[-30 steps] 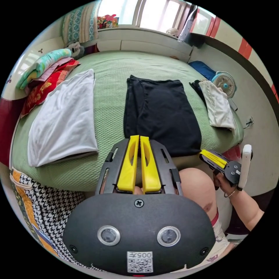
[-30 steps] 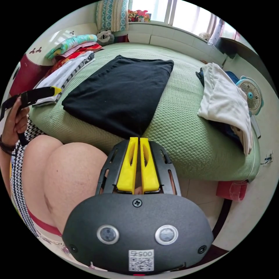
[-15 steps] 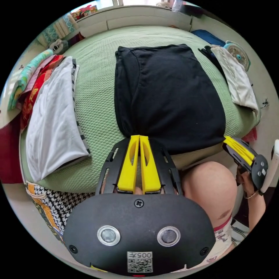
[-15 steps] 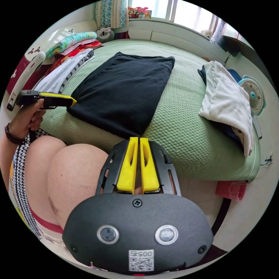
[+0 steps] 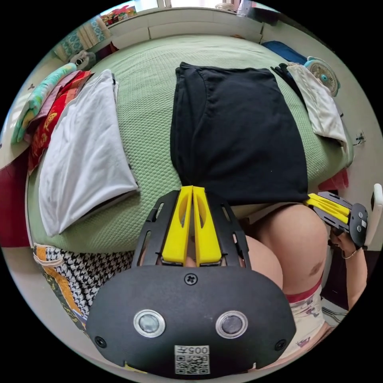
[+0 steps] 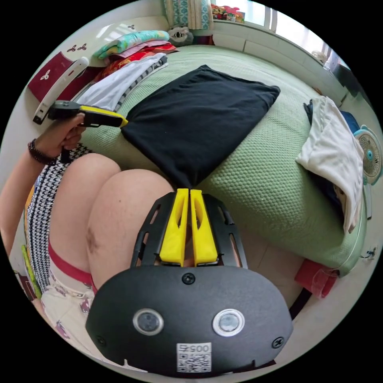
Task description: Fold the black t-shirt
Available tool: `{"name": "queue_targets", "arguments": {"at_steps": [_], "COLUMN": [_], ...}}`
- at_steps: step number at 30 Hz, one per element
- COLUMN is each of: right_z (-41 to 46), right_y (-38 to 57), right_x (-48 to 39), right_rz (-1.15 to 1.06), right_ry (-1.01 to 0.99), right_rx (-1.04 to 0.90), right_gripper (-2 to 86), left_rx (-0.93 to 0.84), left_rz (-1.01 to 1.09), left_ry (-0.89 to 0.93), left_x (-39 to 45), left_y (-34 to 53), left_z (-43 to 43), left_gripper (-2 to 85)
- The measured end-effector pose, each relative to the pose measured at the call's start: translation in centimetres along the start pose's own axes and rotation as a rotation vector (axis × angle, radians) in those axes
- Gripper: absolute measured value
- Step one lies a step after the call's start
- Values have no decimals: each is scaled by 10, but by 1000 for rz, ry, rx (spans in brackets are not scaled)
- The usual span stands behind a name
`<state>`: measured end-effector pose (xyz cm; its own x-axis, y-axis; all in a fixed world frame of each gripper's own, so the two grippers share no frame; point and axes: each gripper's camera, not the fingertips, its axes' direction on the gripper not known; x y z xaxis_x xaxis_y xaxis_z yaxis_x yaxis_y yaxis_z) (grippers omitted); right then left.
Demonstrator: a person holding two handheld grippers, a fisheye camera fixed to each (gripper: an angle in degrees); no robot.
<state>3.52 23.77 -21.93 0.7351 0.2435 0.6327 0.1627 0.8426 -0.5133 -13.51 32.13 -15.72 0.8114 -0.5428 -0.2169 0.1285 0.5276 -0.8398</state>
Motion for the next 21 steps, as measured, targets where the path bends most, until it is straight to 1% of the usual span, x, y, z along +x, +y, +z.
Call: {"name": "queue_targets", "arguments": {"at_steps": [5, 6, 9, 10, 13, 17, 21], "right_z": [-17, -22, -46, -55, -69, -71, -62], "right_y": [6, 7, 0, -8, -38, -89, -134], "right_x": [38, 43, 65, 72, 91, 125, 150], "right_rz": [20, 19, 8, 7, 18, 91, 127], "right_ry": [-164, -167, -127, -86, -4, 3, 17], "right_rx": [10, 20, 81, 102, 154, 204, 215], "right_gripper": [5, 13, 53, 73, 108, 120, 138], "left_rx": [96, 123, 160, 178, 185, 139, 140], "left_rz": [-87, -94, -74, -56, -32, -34, -32], "left_ry": [95, 135, 240, 254, 224, 199, 245], "left_x": [-35, -43, -54, -55, -55, -61, -70], "left_y": [33, 39, 44, 44, 39, 30, 29], "left_z": [-26, -33, -45, -48, -51, -44, -47], "left_gripper": [14, 33, 80, 95, 111, 131, 137]}}
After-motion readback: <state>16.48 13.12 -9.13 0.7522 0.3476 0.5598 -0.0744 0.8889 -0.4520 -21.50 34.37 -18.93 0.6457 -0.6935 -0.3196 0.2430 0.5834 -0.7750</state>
